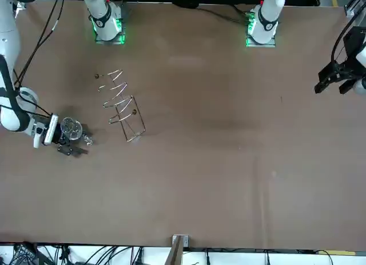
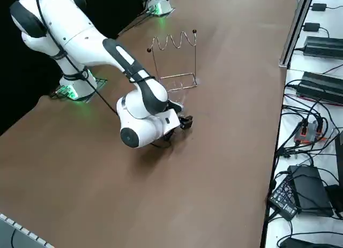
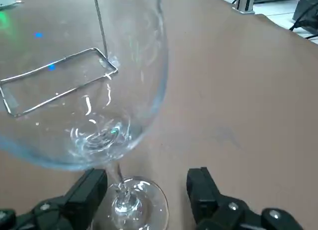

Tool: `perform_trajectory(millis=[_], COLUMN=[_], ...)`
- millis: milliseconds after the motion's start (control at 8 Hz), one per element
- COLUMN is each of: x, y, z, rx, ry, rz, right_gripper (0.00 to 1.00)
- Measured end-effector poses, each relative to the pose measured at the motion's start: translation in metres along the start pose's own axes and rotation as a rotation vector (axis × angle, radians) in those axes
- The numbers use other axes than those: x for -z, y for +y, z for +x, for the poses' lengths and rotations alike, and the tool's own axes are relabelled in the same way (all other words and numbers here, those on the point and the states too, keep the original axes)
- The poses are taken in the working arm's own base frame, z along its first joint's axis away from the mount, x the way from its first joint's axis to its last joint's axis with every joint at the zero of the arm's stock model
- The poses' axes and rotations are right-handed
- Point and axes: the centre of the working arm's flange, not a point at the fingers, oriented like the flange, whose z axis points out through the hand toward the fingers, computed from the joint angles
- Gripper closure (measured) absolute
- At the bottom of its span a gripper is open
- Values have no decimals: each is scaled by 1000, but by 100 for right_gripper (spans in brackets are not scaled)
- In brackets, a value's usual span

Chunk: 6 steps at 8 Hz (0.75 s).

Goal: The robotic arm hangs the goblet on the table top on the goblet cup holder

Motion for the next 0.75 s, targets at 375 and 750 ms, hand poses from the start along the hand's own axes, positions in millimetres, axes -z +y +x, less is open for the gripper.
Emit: perform_trajectory(millis=[375, 750], x=[-2, -3], y=[0, 1], z=[2, 2], rx=[17, 25], ry=[0, 0], rz=[4, 5], right_gripper=[3, 10])
